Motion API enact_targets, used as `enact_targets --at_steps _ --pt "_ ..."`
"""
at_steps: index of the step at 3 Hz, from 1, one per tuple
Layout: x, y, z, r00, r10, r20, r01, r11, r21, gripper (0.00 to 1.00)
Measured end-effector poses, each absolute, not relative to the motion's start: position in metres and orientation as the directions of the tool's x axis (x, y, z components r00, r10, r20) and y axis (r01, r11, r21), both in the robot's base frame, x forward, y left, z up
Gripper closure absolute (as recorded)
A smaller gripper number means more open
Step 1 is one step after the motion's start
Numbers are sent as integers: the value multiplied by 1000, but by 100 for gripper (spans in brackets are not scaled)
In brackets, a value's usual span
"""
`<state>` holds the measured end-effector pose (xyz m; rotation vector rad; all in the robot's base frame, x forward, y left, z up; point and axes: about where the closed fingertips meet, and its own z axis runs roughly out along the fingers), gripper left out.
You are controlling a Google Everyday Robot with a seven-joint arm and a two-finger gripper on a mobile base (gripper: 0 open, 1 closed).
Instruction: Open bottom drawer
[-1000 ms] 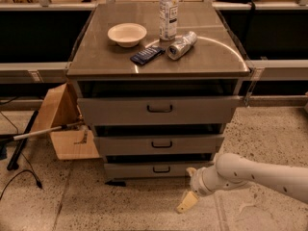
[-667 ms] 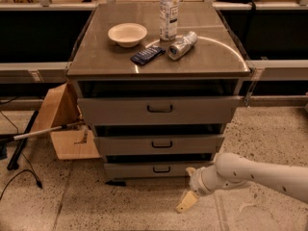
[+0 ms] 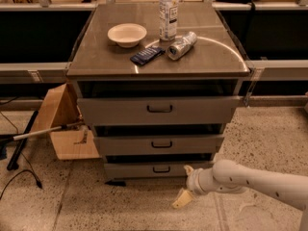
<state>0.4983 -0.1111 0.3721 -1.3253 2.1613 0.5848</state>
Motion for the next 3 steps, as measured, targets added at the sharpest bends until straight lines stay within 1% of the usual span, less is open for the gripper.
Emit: enact_targets --at_steps 2,3 --pt "533 -103 349 -345 -644 -682 -889 458 18 0" --pt "533 -103 349 -345 -644 -682 -889 458 18 0"
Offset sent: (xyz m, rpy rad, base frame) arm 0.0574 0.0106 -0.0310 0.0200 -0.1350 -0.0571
